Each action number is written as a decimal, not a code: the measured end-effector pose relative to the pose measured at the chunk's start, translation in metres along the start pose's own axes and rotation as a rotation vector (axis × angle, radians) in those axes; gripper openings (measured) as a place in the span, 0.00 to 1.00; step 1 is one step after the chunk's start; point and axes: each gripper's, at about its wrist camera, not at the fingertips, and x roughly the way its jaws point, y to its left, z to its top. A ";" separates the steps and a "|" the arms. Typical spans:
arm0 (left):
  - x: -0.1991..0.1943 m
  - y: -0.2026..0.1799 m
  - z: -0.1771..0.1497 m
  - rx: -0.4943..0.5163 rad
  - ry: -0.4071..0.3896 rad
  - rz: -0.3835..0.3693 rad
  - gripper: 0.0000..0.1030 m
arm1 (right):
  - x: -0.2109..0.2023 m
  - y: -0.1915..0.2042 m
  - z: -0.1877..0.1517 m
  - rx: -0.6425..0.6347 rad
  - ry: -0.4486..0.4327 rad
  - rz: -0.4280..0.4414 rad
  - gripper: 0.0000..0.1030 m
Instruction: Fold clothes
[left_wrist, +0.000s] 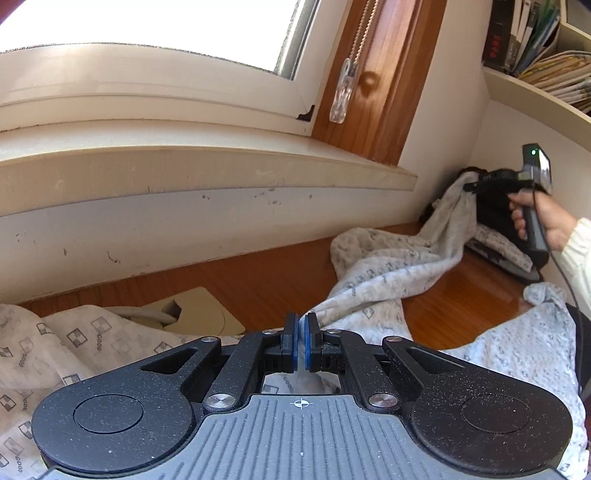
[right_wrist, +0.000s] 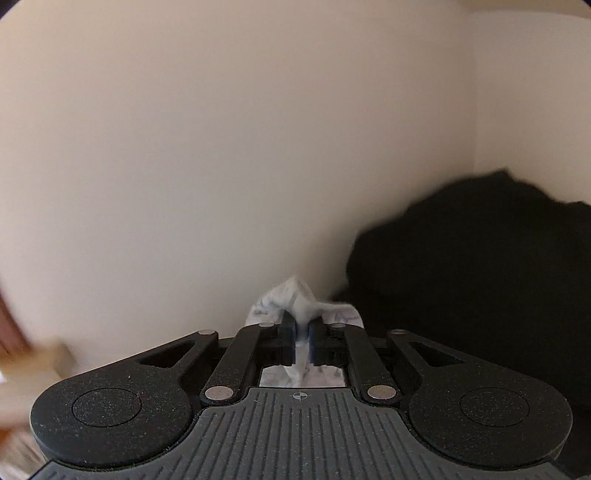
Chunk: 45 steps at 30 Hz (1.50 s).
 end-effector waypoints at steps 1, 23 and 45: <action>0.000 -0.001 0.000 0.002 0.000 0.001 0.03 | 0.003 -0.001 -0.005 -0.003 -0.001 0.006 0.22; 0.001 -0.010 0.002 0.032 0.004 0.015 0.03 | 0.019 -0.005 -0.085 0.076 0.157 0.187 0.06; 0.000 -0.018 0.004 0.054 0.005 0.021 0.03 | -0.048 0.093 -0.118 -0.428 0.105 0.331 0.35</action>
